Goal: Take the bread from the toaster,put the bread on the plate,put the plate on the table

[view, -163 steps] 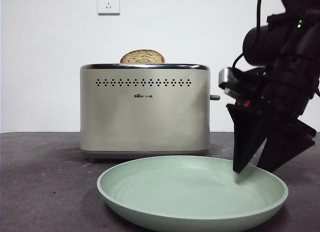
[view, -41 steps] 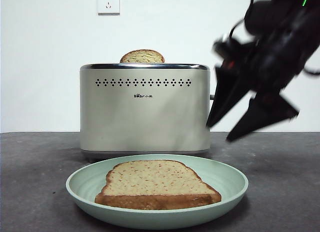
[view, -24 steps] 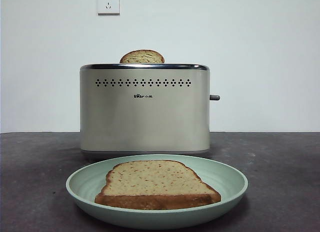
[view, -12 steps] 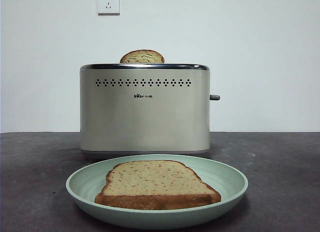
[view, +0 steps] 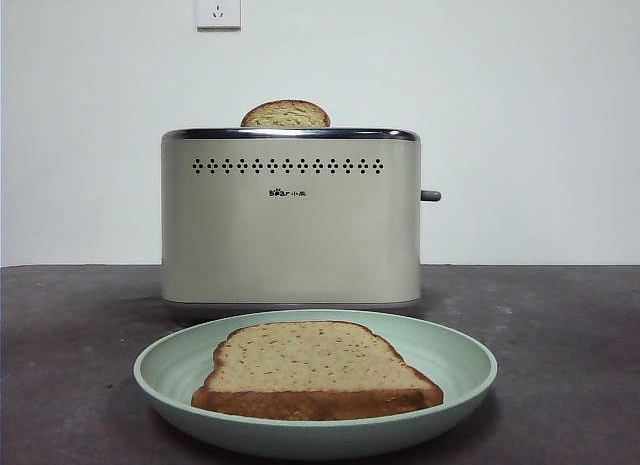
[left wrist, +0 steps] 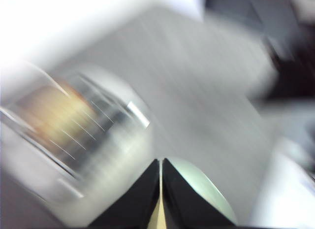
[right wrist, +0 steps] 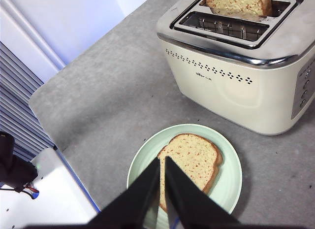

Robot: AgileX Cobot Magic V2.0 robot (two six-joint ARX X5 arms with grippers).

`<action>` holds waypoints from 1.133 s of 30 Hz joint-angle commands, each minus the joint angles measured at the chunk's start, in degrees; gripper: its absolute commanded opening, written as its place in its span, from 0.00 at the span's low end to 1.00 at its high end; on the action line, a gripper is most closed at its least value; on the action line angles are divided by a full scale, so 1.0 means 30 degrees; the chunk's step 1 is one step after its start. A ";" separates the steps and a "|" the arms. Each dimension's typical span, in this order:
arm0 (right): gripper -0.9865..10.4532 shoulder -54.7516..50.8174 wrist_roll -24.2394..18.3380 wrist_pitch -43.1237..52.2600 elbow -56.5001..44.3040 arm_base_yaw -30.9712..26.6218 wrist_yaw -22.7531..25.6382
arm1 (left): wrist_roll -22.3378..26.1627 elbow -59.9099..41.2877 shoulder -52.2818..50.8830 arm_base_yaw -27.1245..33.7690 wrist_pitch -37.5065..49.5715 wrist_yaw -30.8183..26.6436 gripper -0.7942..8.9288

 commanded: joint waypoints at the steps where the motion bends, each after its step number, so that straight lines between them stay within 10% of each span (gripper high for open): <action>1: 0.09 0.0080 -0.0168 0.0197 0.0321 0.0117 0.0051 | -0.0015 -0.1843 -0.1821 0.2091 0.4204 0.0211 0.09; 11: 0.09 0.0080 -0.0168 0.0197 0.0321 0.0117 0.0051 | -0.2681 -1.4819 -1.0258 0.8888 1.2837 -0.3876 0.09; 34: 0.09 0.0080 -0.0168 0.0197 0.0321 0.0117 0.0051 | -0.3891 -3.0214 -1.8192 0.9653 1.8447 -0.5523 0.09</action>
